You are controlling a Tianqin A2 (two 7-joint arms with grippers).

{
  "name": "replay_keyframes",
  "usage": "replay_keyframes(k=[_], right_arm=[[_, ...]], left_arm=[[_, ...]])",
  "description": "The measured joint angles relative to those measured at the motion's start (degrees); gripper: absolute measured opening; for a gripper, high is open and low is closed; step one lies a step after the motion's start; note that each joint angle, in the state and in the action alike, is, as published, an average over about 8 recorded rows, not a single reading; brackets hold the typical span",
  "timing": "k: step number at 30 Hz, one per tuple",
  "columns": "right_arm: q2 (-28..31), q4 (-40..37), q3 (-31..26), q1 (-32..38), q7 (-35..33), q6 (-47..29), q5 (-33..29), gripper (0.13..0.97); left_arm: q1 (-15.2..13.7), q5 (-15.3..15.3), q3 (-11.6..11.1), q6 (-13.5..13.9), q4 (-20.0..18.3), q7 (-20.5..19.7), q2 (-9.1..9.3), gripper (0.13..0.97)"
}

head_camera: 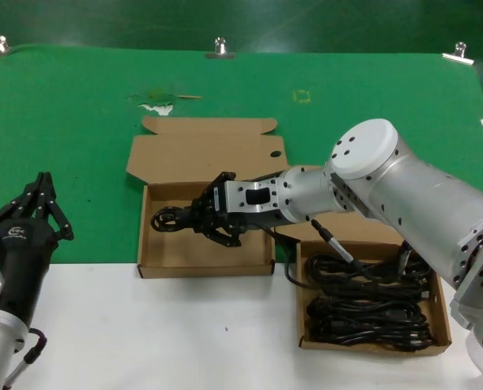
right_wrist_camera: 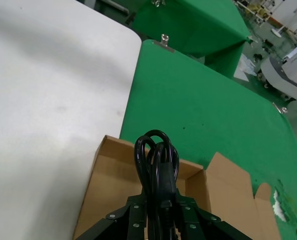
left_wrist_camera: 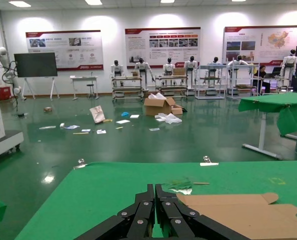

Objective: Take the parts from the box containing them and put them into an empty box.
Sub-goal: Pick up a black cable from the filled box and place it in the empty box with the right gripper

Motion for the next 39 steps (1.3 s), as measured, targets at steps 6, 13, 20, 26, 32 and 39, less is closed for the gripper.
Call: replay_keyframes(k=[6, 13, 20, 26, 32, 39], right_arm=[[0.0, -0.42, -0.37, -0.7, 0.13, 1.2, 0.1, 0.226], [0.0, -0.61, -0.45, -1.31, 0.3, 3.16, 0.36, 0.226], [0.0, 0.1, -0.46, -2.21, -0.16, 5.06, 1.65, 0.226], [0.0, 0.89, -0.47, -2.97, -0.96, 6.08, 2.44, 0.226], [0.0, 1.26, -0.47, -3.38, -1.39, 6.53, 2.29, 0.226], [0.0, 1.12, -0.47, -3.52, -1.6, 7.11, 1.57, 0.226]], left_arm=[[0.0, 0.0, 0.0, 0.0, 0.0, 0.0, 0.0, 0.151], [0.0, 0.0, 0.0, 0.0, 0.0, 0.0, 0.0, 0.151], [0.0, 0.0, 0.0, 0.0, 0.0, 0.0, 0.0, 0.151], [0.0, 0.0, 0.0, 0.0, 0.0, 0.0, 0.0, 0.151], [0.0, 0.0, 0.0, 0.0, 0.0, 0.0, 0.0, 0.151], [0.0, 0.0, 0.0, 0.0, 0.0, 0.0, 0.0, 0.151]])
